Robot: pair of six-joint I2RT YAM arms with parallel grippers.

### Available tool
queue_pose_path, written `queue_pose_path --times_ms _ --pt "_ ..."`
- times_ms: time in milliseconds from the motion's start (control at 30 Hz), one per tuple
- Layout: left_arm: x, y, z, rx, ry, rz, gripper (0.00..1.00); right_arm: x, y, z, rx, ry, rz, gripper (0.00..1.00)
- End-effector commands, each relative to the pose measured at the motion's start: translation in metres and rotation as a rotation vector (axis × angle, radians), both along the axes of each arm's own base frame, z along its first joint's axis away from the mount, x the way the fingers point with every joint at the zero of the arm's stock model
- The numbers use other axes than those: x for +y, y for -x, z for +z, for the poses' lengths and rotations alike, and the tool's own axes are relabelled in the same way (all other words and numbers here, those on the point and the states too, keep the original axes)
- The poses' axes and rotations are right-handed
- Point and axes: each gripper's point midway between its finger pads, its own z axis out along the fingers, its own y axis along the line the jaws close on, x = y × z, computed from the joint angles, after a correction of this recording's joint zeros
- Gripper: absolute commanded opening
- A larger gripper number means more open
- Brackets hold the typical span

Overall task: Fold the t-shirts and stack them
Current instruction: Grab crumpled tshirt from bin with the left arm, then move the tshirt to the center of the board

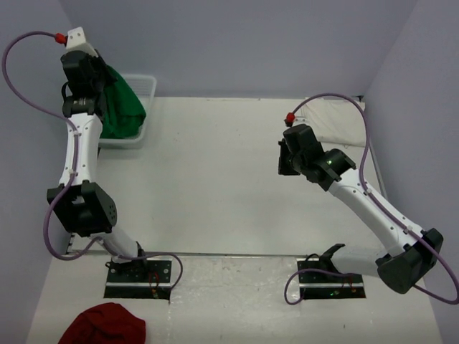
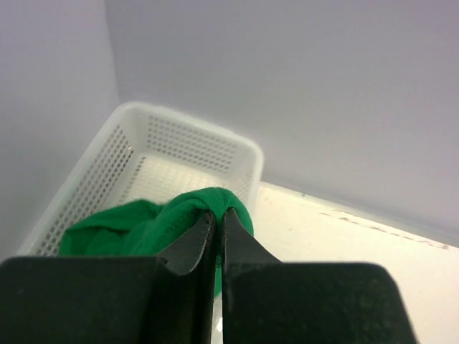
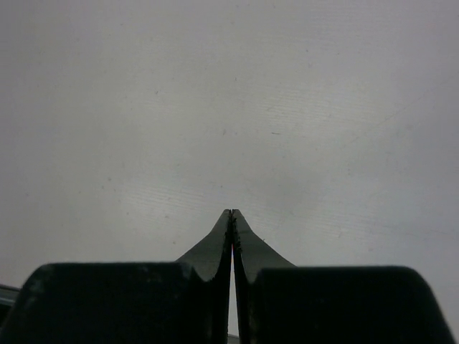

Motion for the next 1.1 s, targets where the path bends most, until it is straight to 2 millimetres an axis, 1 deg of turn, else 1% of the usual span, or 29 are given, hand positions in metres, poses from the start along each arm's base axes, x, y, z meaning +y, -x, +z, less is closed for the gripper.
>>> queue_pose_path --times_ms 0,33,67,100,167,200,233,300,333,367,433,467,500,533,567,600,633,667,700,833,933,967,1033,1067 --pt "-0.037 0.022 0.039 -0.080 0.016 -0.112 0.00 -0.010 -0.009 0.018 -0.055 0.021 -0.076 0.00" --pt "-0.046 0.031 0.055 -0.113 0.014 -0.145 0.00 -0.015 -0.009 0.018 -0.055 0.038 -0.093 0.00" --pt "-0.052 0.035 0.065 -0.133 0.016 -0.163 0.00 -0.016 -0.009 0.017 -0.051 0.041 -0.106 0.00" --pt "-0.061 0.043 0.082 -0.169 0.018 -0.201 0.00 -0.018 -0.010 0.016 -0.051 0.047 -0.116 0.00" --pt "-0.073 0.051 0.103 -0.212 0.023 -0.253 0.00 -0.021 -0.010 0.015 -0.049 0.057 -0.127 0.00" --pt "-0.077 0.057 0.121 -0.249 0.021 -0.270 0.00 -0.021 -0.010 0.015 -0.048 0.055 -0.127 0.00" --pt "-0.088 0.065 0.136 -0.286 0.017 -0.326 0.00 -0.022 -0.009 0.014 -0.045 0.056 -0.130 0.00" --pt "-0.100 0.077 0.164 -0.354 0.025 -0.381 0.00 -0.020 -0.008 0.014 -0.041 0.043 -0.123 0.00" --pt "-0.113 0.086 0.180 -0.403 0.017 -0.457 0.00 -0.019 -0.006 0.014 -0.037 0.038 -0.116 0.00" --pt "-0.119 0.091 0.190 -0.428 0.020 -0.487 0.00 -0.017 -0.005 0.015 -0.033 0.026 -0.109 0.00" --pt "-0.135 0.109 0.224 -0.515 0.025 -0.572 0.00 -0.018 -0.002 0.013 -0.025 0.027 -0.109 0.00" --pt "-0.137 0.114 0.235 -0.543 0.020 -0.590 0.00 -0.019 -0.002 0.012 -0.024 0.029 -0.112 0.00" --pt "-0.143 0.126 0.255 -0.590 0.027 -0.616 0.00 -0.021 0.000 0.011 -0.021 0.035 -0.114 0.00" --pt "-0.152 0.134 0.268 -0.633 0.015 -0.674 0.00 -0.023 0.003 0.010 -0.014 0.036 -0.121 0.00" --pt "-0.155 0.141 0.281 -0.671 0.011 -0.698 0.00 -0.024 0.003 0.010 -0.019 0.038 -0.119 0.00" --pt "-0.164 0.152 0.298 -0.720 0.028 -0.757 0.00 -0.026 0.004 0.010 -0.020 0.043 -0.123 0.00" --pt "-0.168 0.156 0.305 -0.739 0.039 -0.782 0.00 -0.028 0.004 0.011 -0.026 0.047 -0.129 0.00" --pt "-0.171 0.162 0.319 -0.772 0.064 -0.809 0.00 -0.031 0.003 0.013 -0.035 0.054 -0.139 0.00" --pt "-0.174 0.165 0.324 -0.785 0.079 -0.830 0.00 -0.032 0.003 0.014 -0.036 0.063 -0.143 0.00" --pt "-0.182 0.177 0.338 -0.823 0.147 -0.893 0.00 -0.036 -0.003 0.029 -0.072 0.050 -0.185 0.00" --pt "-0.188 0.183 0.338 -0.812 0.198 -0.937 0.00 -0.043 -0.008 0.038 -0.087 0.045 -0.250 0.00" --pt "-0.197 0.184 0.335 -0.801 0.225 -0.964 0.00 -0.046 -0.010 0.041 -0.090 0.041 -0.270 0.00" --pt "-0.206 0.192 0.335 -0.793 0.248 -0.991 0.00 -0.052 -0.014 0.049 -0.112 0.026 -0.315 0.00" --pt "-0.214 0.198 0.336 -0.789 0.266 -1.021 0.00 -0.054 -0.014 0.052 -0.118 0.018 -0.324 0.00"
